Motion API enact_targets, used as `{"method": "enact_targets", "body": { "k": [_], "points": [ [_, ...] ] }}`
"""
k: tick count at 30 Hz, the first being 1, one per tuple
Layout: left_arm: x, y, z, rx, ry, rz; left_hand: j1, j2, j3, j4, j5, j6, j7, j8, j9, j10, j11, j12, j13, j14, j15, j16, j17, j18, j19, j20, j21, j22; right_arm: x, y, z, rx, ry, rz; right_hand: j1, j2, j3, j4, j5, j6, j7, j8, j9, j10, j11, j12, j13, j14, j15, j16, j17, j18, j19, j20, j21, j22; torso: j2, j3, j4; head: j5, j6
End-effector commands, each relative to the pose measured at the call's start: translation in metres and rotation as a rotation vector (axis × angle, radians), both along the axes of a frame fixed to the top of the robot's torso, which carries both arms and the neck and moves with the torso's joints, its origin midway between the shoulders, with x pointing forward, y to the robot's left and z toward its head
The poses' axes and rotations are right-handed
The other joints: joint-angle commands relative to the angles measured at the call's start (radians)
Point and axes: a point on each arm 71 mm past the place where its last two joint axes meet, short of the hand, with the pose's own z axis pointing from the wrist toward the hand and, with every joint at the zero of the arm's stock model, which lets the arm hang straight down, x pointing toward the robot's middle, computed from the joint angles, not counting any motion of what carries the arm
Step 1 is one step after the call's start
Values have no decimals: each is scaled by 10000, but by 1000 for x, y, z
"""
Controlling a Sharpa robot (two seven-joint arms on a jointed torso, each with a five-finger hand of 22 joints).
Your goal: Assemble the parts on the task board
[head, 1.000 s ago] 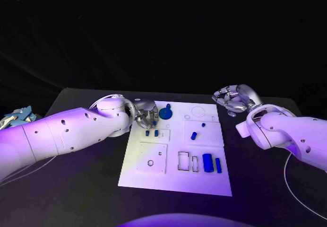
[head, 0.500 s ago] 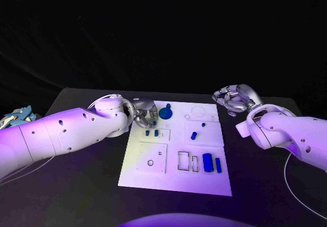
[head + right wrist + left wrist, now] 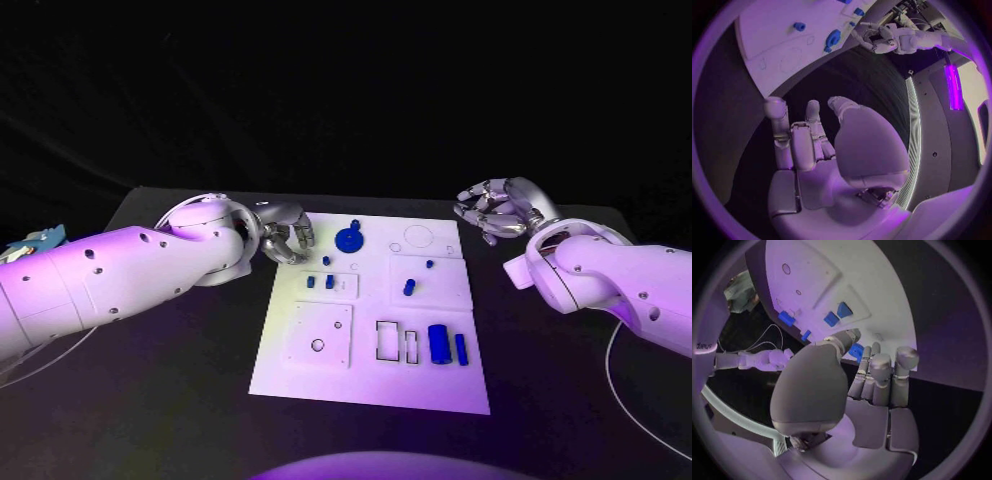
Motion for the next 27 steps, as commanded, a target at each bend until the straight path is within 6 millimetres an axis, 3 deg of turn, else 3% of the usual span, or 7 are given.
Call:
{"method": "enact_targets", "body": {
  "k": [1, 5, 7, 10, 12, 18, 27],
  "points": [
    [-3, 7, 5, -1943, 1213, 339, 132, 21, -9, -48, 55, 16, 113, -55, -22, -128, 27, 33, -16, -151, 57, -148, -264, 136, -184, 15, -145, -188, -1, 3, -2, -646, 157, 842, 444, -136, 473, -251, -631, 146, 21, 49, -75, -169, -60, -774, -610, 26, -53, -75, -34, 50, 14, -29, -54, 5, 7, -6, 24, -46, 21],
    [-4, 17, 15, -3449, 1369, 562, 131, 68, -28, -26, 34, 96, 164, -27, -20, -155, 72, 103, -9, -262, 97, -218, -417, 160, -289, 50, -234, -321, -2, 5, -2, -1364, 131, 1579, 694, -385, 1170, -653, -1273, 405, 34, -22, -214, -35, -9, -2173, -1697, 128, -31, 16, 163, -4, 185, -21, 179, 243, 7, -7, 33, -95, 38],
    [-4, 22, 21, -4654, 1376, 724, 144, 148, 1, 5, 35, 266, 191, 41, -10, -177, 102, 219, 0, -756, 122, -743, -1536, 318, -846, 83, -697, -1073, -4, 7, -3, -2009, 107, 2148, 720, -442, 1462, -855, -1586, 605, 52, -4, -255, 32, 12, -2986, -2270, 172, -11, 59, 231, -39, 290, -10, 382, 425, 9, -6, 15, -201, 84],
    [-4, 29, 29, -7035, 1665, 1137, 168, 283, 84, 40, 38, 430, 169, 129, 7, -130, 85, 348, 16, -992, 111, -1035, -2073, 401, -1142, 82, -985, -1493, -7, 13, -5, -3173, -4, 2965, 677, -508, 1749, -1116, -1739, 859, 26, -12, -321, 329, 19, -3929, -2917, 163, 6, -15, 84, -60, 367, -9, 562, 613, 4, -9, -6, -404, 128],
    [-3, 33, 32, -8608, 2066, 1521, 245, 393, 229, 14, 38, 456, 175, 144, -8, -150, 102, 445, 11, -1444, 102, -1548, -2758, 584, -1885, 71, -1659, -2474, -9, 17, -6, -3914, -114, 3359, 571, -579, 1849, -1245, -1947, 997, -32, -64, -381, 466, 7, -4481, -3270, 198, -9, 11, 124, -81, 415, -5, 680, 736, 4, -11, -13, -491, 147],
    [-4, 41, 38, -11971, 2647, 2099, 161, 472, 340, -45, 14, 512, 195, 192, -37, -60, 92, 747, 29, -2161, 126, -2253, -3178, 610, -2414, 98, -2284, -2913, -14, 26, -10, -6336, -400, 3926, 261, -787, 1916, -1343, -2147, 1279, -152, -179, -488, 621, -4, -5299, -3899, 341, 5, 175, 388, -161, 656, -60, 1114, 1078, 17, -29, 26, -838, 215],
    [-7, 44, 46, -13534, 2347, 2071, 64, 508, 267, -99, 10, 533, 132, 219, -50, 277, -2, 1062, 107, -2316, 71, -2432, -3337, 612, -2505, 68, -2516, -3046, -19, 39, -9, -8042, -902, 3989, 123, -963, 1893, -1416, -2192, 1329, -145, -305, -569, 486, 58, -5784, -4288, 412, 50, 289, 555, -231, 858, -66, 1433, 1317, 25, -27, 18, -956, 220]
  ]
}}
